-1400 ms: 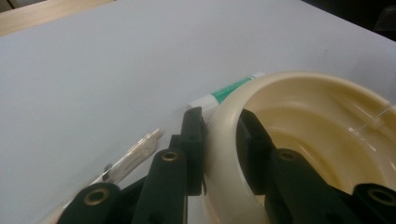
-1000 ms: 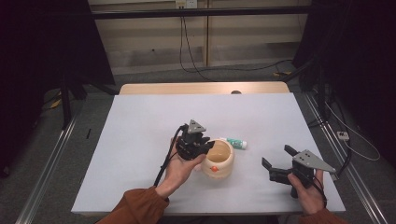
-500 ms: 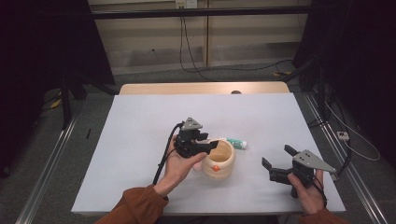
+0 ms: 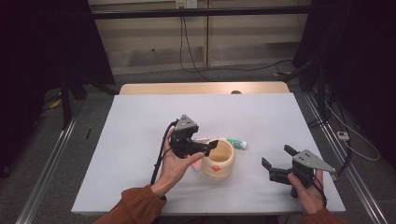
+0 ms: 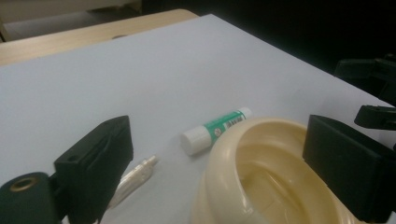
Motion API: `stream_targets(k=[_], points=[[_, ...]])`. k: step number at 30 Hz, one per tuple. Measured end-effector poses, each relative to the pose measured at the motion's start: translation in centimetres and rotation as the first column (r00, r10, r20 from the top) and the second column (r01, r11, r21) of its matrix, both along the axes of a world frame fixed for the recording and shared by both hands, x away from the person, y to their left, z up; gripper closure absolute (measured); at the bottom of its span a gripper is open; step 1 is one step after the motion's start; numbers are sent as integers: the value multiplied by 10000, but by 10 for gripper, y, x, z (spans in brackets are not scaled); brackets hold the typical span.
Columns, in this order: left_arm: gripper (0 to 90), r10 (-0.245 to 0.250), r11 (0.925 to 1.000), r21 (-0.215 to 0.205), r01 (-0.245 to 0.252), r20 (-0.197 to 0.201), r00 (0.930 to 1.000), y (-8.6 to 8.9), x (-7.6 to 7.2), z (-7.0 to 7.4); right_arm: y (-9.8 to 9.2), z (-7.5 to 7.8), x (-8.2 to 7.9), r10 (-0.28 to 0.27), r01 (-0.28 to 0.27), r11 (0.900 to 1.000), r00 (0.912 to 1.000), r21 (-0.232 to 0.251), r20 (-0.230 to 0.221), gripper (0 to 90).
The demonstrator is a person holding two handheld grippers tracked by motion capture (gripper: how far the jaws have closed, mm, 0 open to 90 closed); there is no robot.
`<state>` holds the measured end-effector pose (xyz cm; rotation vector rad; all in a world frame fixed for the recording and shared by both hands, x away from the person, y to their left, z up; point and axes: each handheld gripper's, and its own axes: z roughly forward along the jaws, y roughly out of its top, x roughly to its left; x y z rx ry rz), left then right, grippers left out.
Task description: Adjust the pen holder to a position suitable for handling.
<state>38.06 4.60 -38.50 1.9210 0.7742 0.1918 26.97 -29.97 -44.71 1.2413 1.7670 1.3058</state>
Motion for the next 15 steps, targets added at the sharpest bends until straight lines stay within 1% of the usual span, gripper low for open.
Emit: stream_targets(k=[2, 3, 5, 7, 8, 10, 12, 15], points=[[58, -31, 9999, -158, 33, 135, 9999, 5, 0, 3, 0, 0, 0, -1, 1, 10000, 10000, 5, 17, 20], [58, -80, 9999, -150, 84, 234, 9997, 7, 0, 4, -1, 0, 0, 4, -4, 10000, 10000, -1, 28, 20], [58, -266, 9991, -305, 278, 377, 9989, 11, -1, 6, -1, 0, 0, 18, -18, 10000, 10000, -10, 23, 19], [57, -386, 9986, -340, 407, 599, 9975, 16, -3, 9, -1, 0, 0, 28, -28, 10000, 10000, 0, 17, 19], [50, -445, 9980, -415, 469, 574, 9974, 19, -4, 9, 0, 0, 0, 45, -45, 10000, 10000, -15, 25, 19], [46, -290, 9981, -527, 318, 519, 9982, 25, -6, 9, 0, 0, 0, 73, -73, 10000, 10000, -18, 34, 19], [46, -20, 9978, -665, 58, 579, 9983, 33, -7, 8, 0, 0, 0, 59, -59, 10000, 10000, -12, 2, 19], [44, 380, 9971, -679, -340, 593, 9975, 43, -9, 4, 0, 0, 0, 83, -83, 10000, 10000, -2, 3, 20]])
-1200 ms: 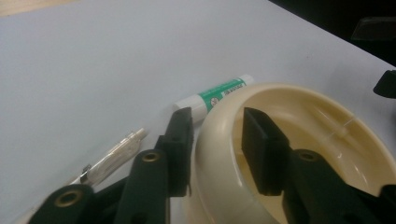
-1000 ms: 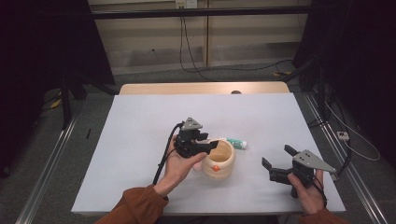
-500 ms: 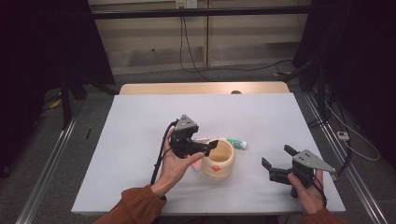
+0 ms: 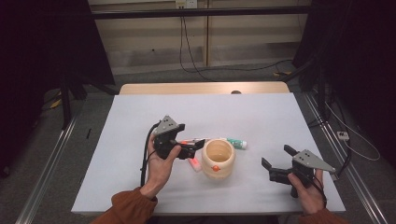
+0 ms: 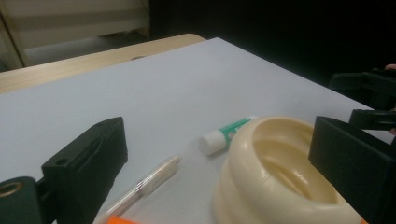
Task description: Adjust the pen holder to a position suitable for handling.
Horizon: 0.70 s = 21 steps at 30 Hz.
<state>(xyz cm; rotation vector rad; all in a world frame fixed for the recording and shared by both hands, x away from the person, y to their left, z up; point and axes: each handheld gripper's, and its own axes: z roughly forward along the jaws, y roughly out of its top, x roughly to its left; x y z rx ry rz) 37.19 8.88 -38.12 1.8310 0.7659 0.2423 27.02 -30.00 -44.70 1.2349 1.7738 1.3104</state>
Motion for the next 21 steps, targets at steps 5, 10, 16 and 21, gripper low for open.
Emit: stream_targets(k=[5, 10, 16, 21], points=[[56, 200, 9988, 443, -200, -7, 9998, 10, -1, -5, 1, 0, 0, 112, -112, 9999, 9999, -82, -15, 21], [56, 294, 9957, 869, -323, 347, 9990, 20, -9, -8, 1, 0, 0, 181, -181, 9998, 9998, 0, -38, 21], [58, 615, 9944, 842, -636, 280, 9977, 41, -14, -15, 0, 0, 0, 153, -153, 9999, 9999, 33, -41, 20], [55, 815, 9934, 779, -838, 327, 9961, 52, -18, -19, 1, 0, 0, 159, -159, 9999, 9999, 16, -57, 21]])
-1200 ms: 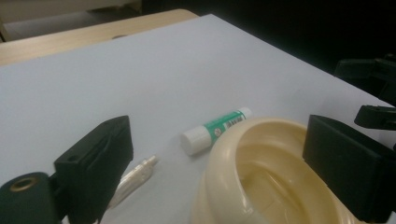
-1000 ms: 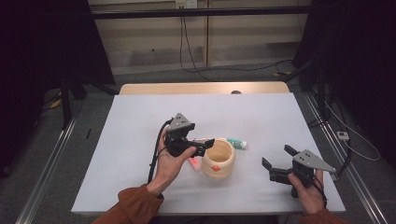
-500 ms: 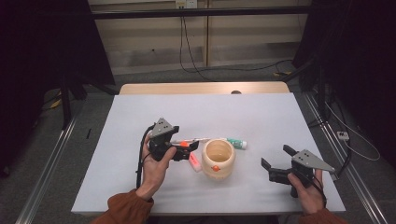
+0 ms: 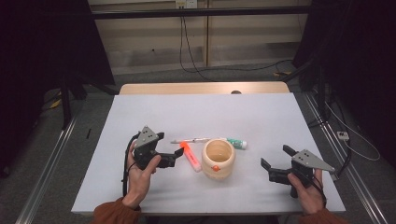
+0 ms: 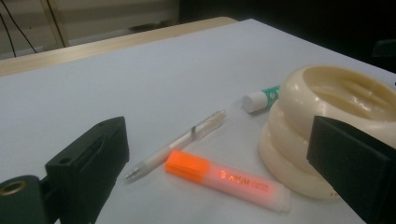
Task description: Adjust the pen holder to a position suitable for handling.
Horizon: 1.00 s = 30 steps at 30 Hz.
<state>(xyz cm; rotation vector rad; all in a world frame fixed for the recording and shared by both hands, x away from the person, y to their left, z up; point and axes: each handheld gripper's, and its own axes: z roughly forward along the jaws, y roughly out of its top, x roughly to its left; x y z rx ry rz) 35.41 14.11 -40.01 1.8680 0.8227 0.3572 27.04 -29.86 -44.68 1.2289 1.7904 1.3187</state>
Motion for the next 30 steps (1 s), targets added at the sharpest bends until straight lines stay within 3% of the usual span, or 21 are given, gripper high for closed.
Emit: stream_targets(k=[3, 9, 22, 30], points=[[55, -14, 9998, 180, 13, 77, 10000, 4, -4, -5, 0, 0, 0, 9, -9, 10000, 10000, 23, 10, 20], [56, 194, 9995, 270, -188, -231, 9995, 14, -13, -13, 1, 0, 1, 28, -28, 10000, 10000, -2, -43, 20], [55, 824, 9958, 393, -824, -2, 9966, 52, -37, -23, 1, 0, 2, -144, 144, 9999, 9998, 20, -162, 26], [53, 828, 9966, -7, -828, 197, 9964, 53, -38, -22, 1, 0, 1, -98, 97, 9999, 9997, -66, -221, 26]])
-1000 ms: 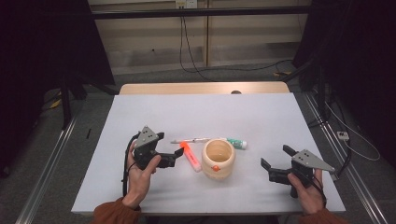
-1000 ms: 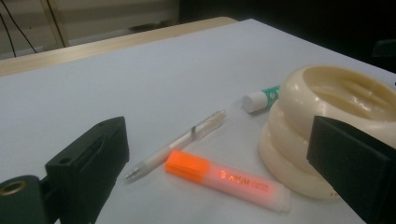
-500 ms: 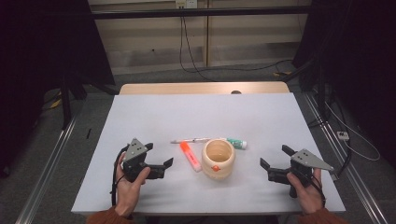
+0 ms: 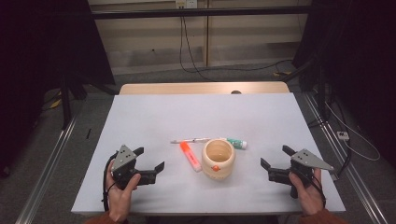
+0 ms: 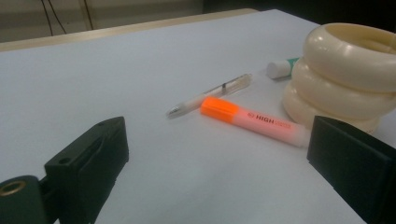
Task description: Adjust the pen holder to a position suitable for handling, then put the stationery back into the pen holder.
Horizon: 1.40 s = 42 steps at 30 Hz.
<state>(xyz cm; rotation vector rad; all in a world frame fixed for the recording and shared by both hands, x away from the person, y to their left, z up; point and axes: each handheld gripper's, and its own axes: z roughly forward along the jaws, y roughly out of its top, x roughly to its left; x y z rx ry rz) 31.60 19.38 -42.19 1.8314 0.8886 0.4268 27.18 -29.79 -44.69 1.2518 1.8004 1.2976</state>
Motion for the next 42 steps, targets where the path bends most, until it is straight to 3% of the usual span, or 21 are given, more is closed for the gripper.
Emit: stream_targets(k=[6, 10, 12, 16, 22, 27, 31, 38, 42], points=[[53, -165, 9998, 119, 168, -277, 9995, -1, 4, -4, -2, -1, 1, -192, 192, 9998, 9998, -57, -72, 34], [53, -104, 9999, 10, 104, -472, 9988, 1, 4, -6, 0, 1, 4, -250, 250, 9997, 9996, -13, -159, 34], [54, 97, 9996, -244, -114, -666, 9977, 2, 0, -4, 1, 2, 6, -61, 61, 10000, 9997, -23, -243, 24], [53, -119, 9999, -107, 115, -404, 9991, -3, -3, 0, 4, 10, 11, 252, -251, 9997, 9991, 28, -337, 19], [53, -196, 9998, 36, 198, -467, 9987, -4, -1, -2, 1, 17, 22, 557, -554, 9984, 9960, 69, -704, 33], [53, -152, 9998, 111, 157, -459, 9988, -3, 1, -2, 2, 22, 38, 877, -884, 9961, 9922, -39, -883, 38], [53, -426, 9991, 42, 427, -326, 9986, -4, 0, -3, 5, 27, 56, 821, -874, 9949, 9916, -498, -1000, 58], [53, -451, 9988, 157, 459, -461, 9979, -7, 1, -4, 11, 42, 83, 1195, -1236, 9918, 9871, -334, -1070, 40], [53, -469, 9987, 170, 477, -414, 9980, -7, 1, -4, 18, 41, 91, 1504, -1608, 9853, 9766, -577, -1536, 61]])
